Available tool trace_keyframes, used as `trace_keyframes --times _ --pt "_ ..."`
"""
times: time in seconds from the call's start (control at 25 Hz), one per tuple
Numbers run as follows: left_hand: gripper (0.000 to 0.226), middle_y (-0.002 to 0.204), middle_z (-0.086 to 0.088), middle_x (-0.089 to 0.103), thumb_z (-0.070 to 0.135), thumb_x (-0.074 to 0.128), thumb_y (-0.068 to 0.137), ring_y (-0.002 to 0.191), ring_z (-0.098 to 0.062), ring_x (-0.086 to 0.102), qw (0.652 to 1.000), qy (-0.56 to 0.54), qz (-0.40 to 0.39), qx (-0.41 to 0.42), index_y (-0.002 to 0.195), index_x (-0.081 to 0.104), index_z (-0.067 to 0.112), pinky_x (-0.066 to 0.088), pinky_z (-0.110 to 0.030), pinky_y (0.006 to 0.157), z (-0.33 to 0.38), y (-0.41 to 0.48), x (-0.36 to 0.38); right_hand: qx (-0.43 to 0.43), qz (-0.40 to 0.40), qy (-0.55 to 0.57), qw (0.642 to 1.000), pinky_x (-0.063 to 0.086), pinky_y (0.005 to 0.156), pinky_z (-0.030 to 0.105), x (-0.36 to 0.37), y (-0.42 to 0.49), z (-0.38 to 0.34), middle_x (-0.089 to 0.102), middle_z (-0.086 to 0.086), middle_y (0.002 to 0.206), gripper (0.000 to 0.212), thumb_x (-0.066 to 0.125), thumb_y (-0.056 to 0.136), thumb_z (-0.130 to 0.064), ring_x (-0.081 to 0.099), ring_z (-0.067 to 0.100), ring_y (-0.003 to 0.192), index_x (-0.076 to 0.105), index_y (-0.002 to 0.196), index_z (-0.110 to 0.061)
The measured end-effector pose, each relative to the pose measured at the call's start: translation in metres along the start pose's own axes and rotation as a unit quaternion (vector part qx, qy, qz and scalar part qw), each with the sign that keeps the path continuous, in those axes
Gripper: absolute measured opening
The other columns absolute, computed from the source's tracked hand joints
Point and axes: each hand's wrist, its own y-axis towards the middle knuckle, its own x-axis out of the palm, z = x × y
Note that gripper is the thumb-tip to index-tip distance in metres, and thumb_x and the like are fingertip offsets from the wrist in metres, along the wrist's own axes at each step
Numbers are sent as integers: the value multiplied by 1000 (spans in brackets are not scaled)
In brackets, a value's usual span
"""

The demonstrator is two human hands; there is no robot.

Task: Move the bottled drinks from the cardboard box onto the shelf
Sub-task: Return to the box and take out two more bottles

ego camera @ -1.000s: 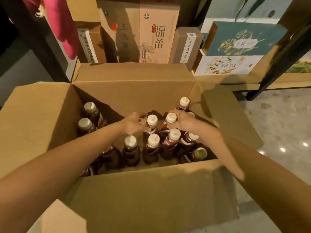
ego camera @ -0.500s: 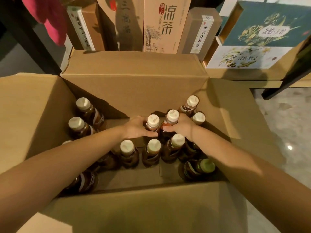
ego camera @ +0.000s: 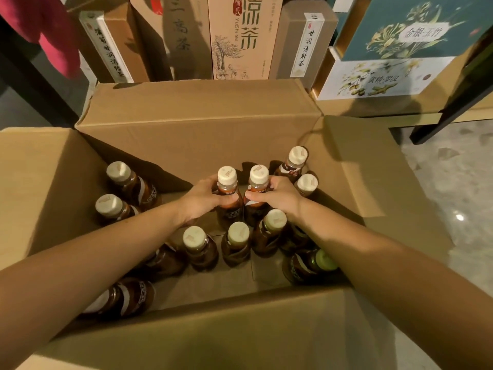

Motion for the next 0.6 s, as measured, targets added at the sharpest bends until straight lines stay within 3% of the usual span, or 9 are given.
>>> trace_keyframes --times 0.16,0.4,0.6 --pt "53 126 -2 52 8 61 87 118 -12 45 998 -39 27 33 136 43 11 34 -26 100 11 -14 -1 -31 -10 15 999 46 98 31 3 -8 -15 65 9 121 47 72 80 -11 60 20 113 57 124 -6" --pt "34 107 10 58 13 58 89 110 -12 51 989 -79 87 93 122 50 18 38 -34 102 42 -55 -19 -95 3 40 995 45 93 32 6 -39 -57 63 11 124 42 68 83 -12 58 22 116 56 124 -7" --pt "44 125 4 52 22 55 92 120 -15 46 972 -62 163 159 134 42 16 34 -36 104 87 -109 -42 -183 42 25 982 43 101 35 8 -78 -116 60 6 128 43 67 85 -20 55 20 119 54 125 -12"
